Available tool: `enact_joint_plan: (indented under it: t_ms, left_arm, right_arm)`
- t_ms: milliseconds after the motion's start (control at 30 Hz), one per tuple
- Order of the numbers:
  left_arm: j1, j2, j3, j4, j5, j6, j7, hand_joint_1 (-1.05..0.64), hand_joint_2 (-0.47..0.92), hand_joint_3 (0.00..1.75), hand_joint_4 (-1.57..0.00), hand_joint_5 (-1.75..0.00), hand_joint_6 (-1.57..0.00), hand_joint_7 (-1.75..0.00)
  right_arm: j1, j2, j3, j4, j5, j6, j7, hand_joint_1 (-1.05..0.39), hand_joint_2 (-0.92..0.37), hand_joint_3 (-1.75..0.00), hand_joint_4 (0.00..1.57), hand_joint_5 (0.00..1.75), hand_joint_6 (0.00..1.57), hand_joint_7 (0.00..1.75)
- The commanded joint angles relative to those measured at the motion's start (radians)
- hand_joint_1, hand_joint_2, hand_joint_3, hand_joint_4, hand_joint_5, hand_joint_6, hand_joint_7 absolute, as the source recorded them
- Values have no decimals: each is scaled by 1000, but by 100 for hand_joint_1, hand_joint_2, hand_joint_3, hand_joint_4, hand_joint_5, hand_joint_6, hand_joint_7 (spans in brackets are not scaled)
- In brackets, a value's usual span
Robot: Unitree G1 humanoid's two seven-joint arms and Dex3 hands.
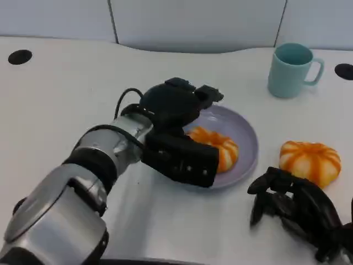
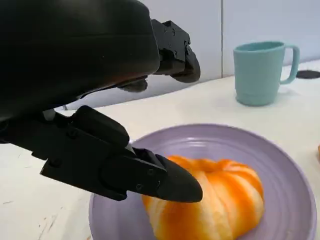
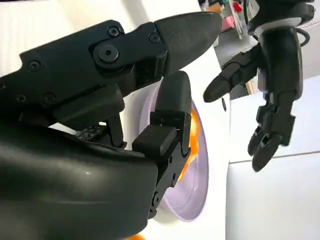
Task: Grasp the bread from the table and place it into the plate.
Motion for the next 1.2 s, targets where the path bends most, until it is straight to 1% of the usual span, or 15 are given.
enact_joint_plan:
  t_ms: [33, 300, 367, 467, 567, 733, 1200]
  left_arm:
    - [5, 20, 8, -10, -6, -17, 24, -84, 92, 19, 0, -100, 0, -80]
    - [19, 46, 26, -16, -16, -52, 58, -84, 92, 19, 0, -101, 0, -82]
    - [22, 54, 32, -18, -21, -58, 60, -85, 92, 22, 0, -97, 0, -78]
    - [61, 110, 86, -50, -70, -121, 62, -83, 92, 24, 0, -93, 0, -71]
    - [79, 127, 106, -66, -89, -141, 56, -81, 92, 26, 0, -91, 0, -68]
    - [170, 169, 199, -123, -207, -234, -1, -80, 92, 26, 0, -90, 0, -66]
    - [195, 175, 234, -159, -217, -239, -37, -79, 92, 25, 0, -89, 0, -67]
  right_arm:
    - [21, -9, -9, 26, 4, 40, 0, -55, -92, -9, 63, 161, 73, 106]
    - [16, -10, -10, 35, -3, 30, -8, -56, -92, -8, 64, 161, 74, 105]
    - [15, -9, -10, 41, -5, 18, -10, -55, -92, -8, 65, 162, 74, 104]
    - [14, -13, -7, 37, -8, 20, -10, -55, -92, -8, 65, 162, 74, 104]
    - [15, -14, -5, 33, -9, 24, -14, -55, -92, -8, 64, 162, 75, 104]
    - [15, -18, -5, 27, -9, 45, -22, -58, -92, -7, 64, 161, 76, 103]
    - [20, -19, 2, 15, -11, 52, -31, -58, -92, -7, 64, 159, 77, 102]
